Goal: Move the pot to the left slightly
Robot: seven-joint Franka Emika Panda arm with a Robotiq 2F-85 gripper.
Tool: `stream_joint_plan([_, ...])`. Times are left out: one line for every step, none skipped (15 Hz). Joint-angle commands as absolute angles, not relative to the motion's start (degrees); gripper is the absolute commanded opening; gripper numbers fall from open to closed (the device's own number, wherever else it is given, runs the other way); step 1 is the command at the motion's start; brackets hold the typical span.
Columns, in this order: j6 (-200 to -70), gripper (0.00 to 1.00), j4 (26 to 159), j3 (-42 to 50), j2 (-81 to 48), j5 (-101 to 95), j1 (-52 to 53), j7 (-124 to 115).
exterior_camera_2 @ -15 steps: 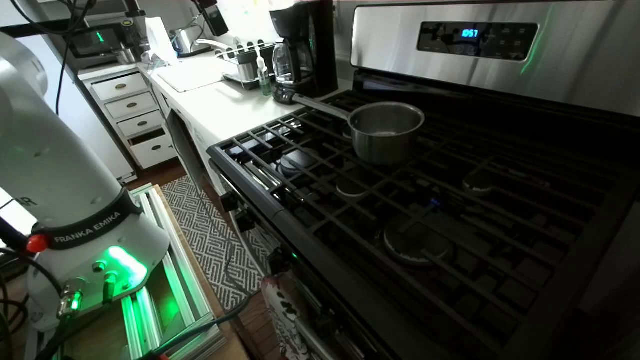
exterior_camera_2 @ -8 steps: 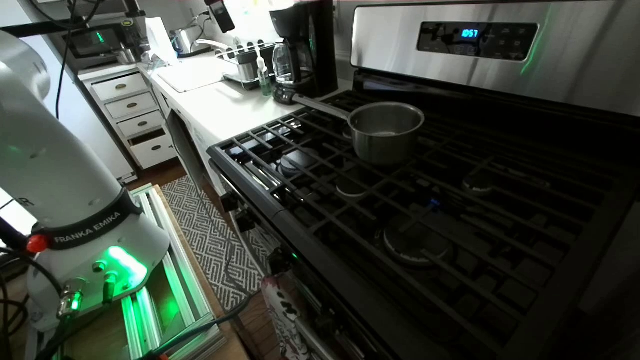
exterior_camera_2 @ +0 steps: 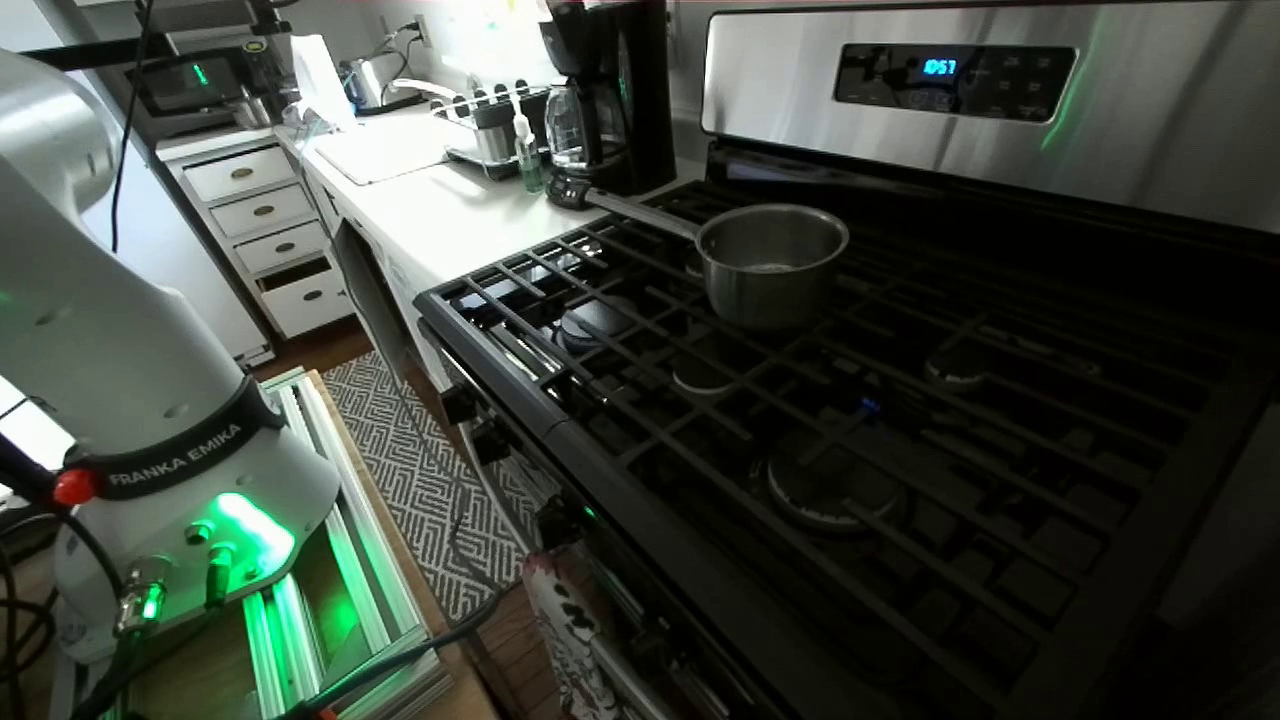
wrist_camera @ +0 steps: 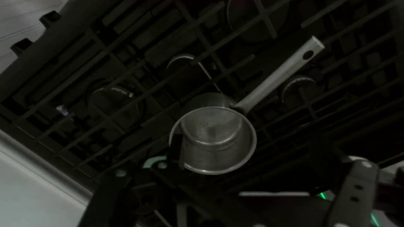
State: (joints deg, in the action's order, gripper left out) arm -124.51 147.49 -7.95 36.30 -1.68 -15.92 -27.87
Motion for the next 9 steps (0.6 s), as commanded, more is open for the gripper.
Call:
stream_joint_plan([-127.2, 1.0, 140.7, -6.2, 24.3, -1.8, -15.2, -29.6])
stream_joint_plan([-127.8, 1.0, 139.7, -5.7, 21.9, -1.7, -14.8, -29.4])
stream_joint_plan([-128.6, 1.0, 138.6, -5.2, 19.6, -1.8, -14.7, -29.3])
stream_joint_plan([-129.2, 1.0, 137.6, -4.6, 17.4, -1.9, -14.4, -29.3])
stream_joint_plan([-130.0, 1.0, 136.7, -4.0, 15.3, -2.1, -14.3, -29.4])
stream_joint_plan([-130.3, 1.0, 135.6, -3.2, 13.3, -2.1, -14.3, -29.4])
stream_joint_plan([-130.7, 1.0, 134.4, -2.3, 11.1, -2.0, -14.3, -29.3])
stream_joint_plan([-130.9, 1.0, 133.4, -1.5, 9.4, -2.0, -14.4, -29.7])
stream_joint_plan([-130.8, 1.0, 132.4, -0.8, 7.9, -1.7, -14.3, -30.7])
